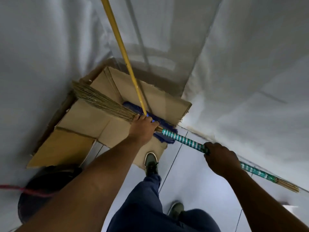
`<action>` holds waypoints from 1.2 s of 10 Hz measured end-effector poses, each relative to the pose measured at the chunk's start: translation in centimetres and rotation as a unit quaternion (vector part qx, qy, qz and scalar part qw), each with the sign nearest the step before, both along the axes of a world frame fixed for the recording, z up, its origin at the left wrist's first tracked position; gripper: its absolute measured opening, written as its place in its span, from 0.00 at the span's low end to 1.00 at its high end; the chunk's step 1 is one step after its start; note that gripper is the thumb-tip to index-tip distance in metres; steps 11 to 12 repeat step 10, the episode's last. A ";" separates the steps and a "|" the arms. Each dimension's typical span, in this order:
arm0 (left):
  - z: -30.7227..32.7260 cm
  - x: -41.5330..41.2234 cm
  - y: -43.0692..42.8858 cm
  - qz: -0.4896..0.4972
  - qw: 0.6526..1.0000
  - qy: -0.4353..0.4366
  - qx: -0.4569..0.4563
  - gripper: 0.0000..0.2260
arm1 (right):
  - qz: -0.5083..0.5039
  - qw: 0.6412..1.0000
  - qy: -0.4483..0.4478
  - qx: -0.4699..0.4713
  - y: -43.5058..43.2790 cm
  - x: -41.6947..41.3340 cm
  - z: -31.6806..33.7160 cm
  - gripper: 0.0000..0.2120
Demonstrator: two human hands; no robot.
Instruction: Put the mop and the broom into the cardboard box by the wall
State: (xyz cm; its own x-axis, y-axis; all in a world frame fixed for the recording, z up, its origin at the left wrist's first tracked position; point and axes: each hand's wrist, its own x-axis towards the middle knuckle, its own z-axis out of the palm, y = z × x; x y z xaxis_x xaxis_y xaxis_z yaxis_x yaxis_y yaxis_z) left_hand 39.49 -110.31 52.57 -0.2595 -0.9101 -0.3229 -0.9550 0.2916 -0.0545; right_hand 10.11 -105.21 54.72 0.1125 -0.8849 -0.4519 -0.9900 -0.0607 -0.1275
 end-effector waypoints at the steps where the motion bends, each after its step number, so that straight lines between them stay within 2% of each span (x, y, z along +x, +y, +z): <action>1: -4.4 0.3 -1.4 -0.005 0.998 -0.013 0.056 0.14 | 0.036 0.995 0.088 0.033 -1.1 1.4 -3.9 0.10; 2: -8.3 0.0 -2.7 -0.024 0.997 -0.020 0.071 0.13 | 0.045 0.990 0.129 0.047 -1.8 1.5 -7.6 0.09; 3: -14.7 -0.2 -3.4 -0.042 0.994 -0.026 0.102 0.14 | 0.047 0.984 0.150 0.085 -3.3 1.6 -14.1 0.10; 4: -21.3 -0.6 -4.3 -0.047 0.993 -0.030 0.105 0.15 | 0.037 0.985 0.134 0.104 -4.0 1.4 -20.8 0.10; 5: -31.0 -1.0 -5.1 -0.055 0.990 -0.050 0.119 0.15 | 0.025 0.987 0.097 0.129 -4.2 1.4 -31.0 0.09; 7: -50.3 -2.1 -4.7 -0.035 0.984 -0.074 0.159 0.15 | 0.009 0.982 0.084 0.168 -3.8 1.3 -51.1 0.10; 9: -58.9 -1.0 -2.7 -0.020 0.982 -0.069 0.173 0.19 | -0.082 0.973 0.072 0.206 -4.8 1.8 -60.8 0.14; 10: -59.5 -0.4 -2.6 -0.027 0.983 -0.054 0.171 0.22 | -0.099 0.968 0.047 0.226 -5.2 1.8 -61.7 0.17; 12: -59.5 -0.4 -2.6 -0.027 0.983 -0.054 0.171 0.22 | -0.099 0.968 0.047 0.226 -5.2 1.8 -61.7 0.17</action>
